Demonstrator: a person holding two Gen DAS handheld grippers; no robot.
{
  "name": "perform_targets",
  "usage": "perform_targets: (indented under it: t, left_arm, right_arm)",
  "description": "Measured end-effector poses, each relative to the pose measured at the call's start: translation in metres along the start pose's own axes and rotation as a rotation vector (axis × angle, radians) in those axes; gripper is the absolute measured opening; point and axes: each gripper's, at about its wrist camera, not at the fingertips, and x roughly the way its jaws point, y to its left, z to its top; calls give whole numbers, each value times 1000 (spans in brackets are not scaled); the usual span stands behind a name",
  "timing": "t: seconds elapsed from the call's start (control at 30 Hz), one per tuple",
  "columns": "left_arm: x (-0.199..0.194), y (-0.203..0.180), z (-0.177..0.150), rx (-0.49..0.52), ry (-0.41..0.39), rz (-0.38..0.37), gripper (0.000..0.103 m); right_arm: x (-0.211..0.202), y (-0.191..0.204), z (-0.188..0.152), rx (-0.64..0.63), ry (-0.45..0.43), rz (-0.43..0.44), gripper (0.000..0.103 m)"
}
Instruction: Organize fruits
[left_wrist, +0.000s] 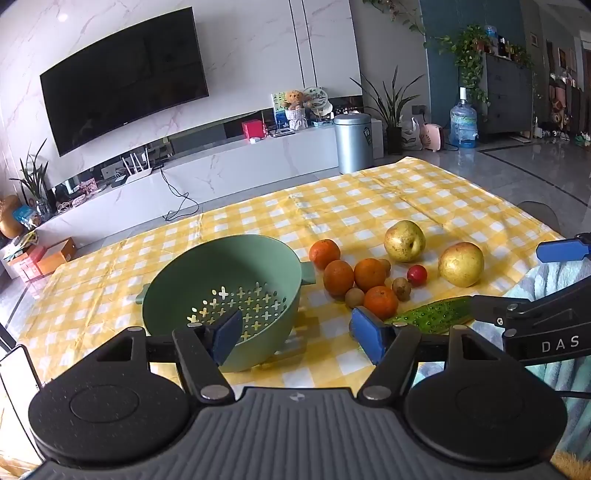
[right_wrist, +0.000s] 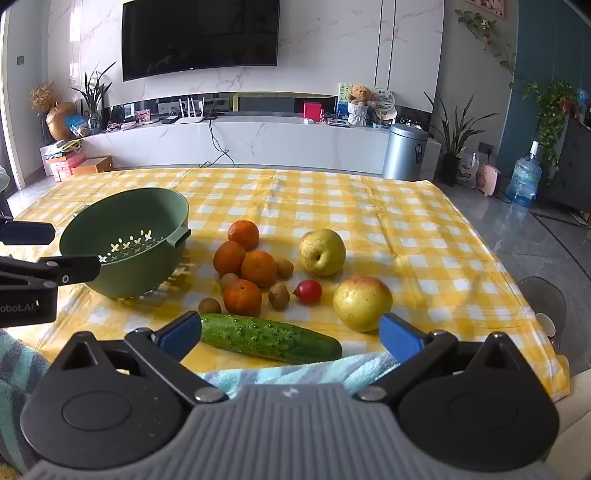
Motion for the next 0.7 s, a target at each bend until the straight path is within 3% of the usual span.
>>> perform_targets:
  t: [0.7]
  left_arm:
    - [-5, -1, -2, 15, 37, 5, 80]
  right_arm:
    - [-5, -1, -4, 6, -1, -7, 99]
